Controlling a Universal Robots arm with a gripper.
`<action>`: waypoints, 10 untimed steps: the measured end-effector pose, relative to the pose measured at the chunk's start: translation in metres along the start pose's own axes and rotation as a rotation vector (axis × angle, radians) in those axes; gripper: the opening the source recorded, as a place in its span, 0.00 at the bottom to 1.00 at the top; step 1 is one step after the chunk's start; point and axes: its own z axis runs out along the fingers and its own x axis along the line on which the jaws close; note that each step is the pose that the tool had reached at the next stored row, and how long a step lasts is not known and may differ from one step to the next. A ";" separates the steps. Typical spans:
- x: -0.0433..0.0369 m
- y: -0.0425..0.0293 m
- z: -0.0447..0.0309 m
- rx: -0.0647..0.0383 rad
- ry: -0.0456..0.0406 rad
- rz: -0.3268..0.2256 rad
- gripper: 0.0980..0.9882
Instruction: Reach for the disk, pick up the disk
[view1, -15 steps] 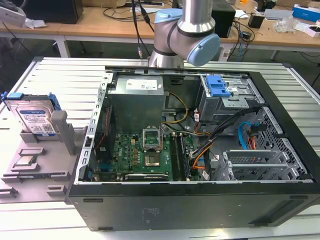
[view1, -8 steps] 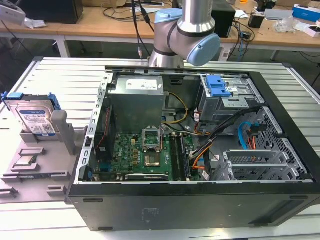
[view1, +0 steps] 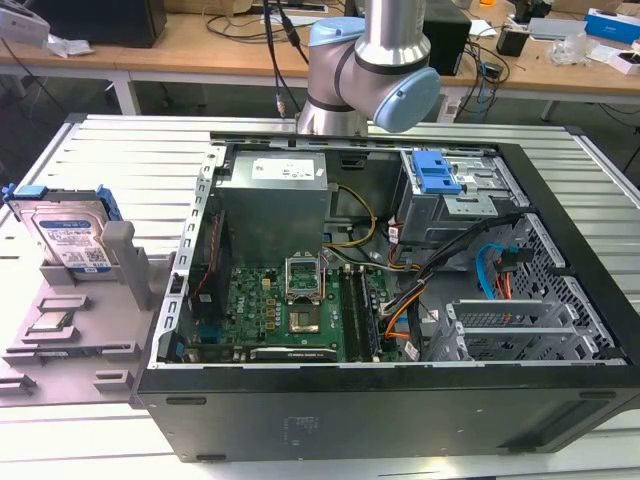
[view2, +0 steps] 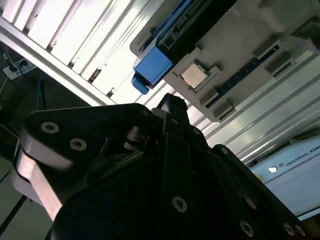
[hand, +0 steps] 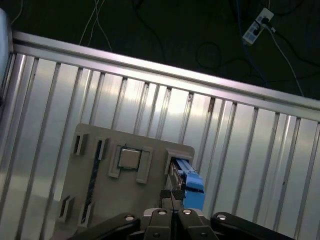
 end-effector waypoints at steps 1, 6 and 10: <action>0.0000 0.0000 0.0000 0.000 0.0004 -0.009 0.01; 0.0000 0.0000 0.0000 0.000 0.0024 -0.064 0.01; 0.0000 0.0000 0.0000 0.000 0.0028 -0.070 0.01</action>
